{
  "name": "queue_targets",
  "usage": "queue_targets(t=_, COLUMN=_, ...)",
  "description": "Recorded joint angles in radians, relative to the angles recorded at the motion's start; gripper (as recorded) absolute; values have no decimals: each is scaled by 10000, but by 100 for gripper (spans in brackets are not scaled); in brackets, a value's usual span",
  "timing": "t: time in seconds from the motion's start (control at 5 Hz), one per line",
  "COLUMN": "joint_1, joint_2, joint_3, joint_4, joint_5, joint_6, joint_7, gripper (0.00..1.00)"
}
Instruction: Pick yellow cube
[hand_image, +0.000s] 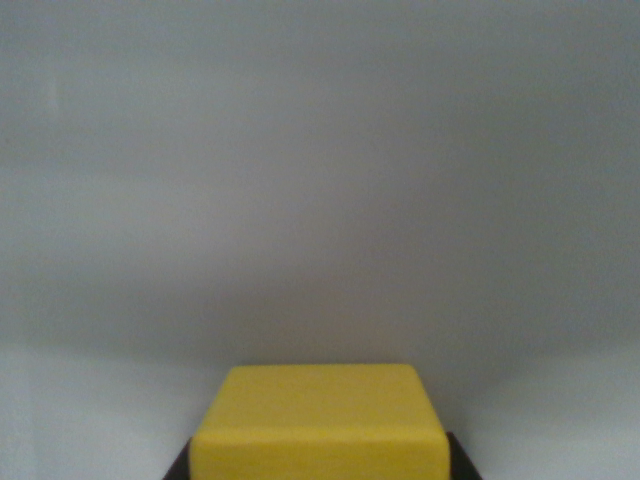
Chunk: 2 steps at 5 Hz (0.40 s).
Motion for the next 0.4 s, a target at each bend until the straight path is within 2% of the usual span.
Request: queue_targets(t=0.4, joint_1=-2, joint_2=-27, joint_3=-1, joint_4=57, joint_5=7, joint_6=84, joint_7=-4, gripper=100)
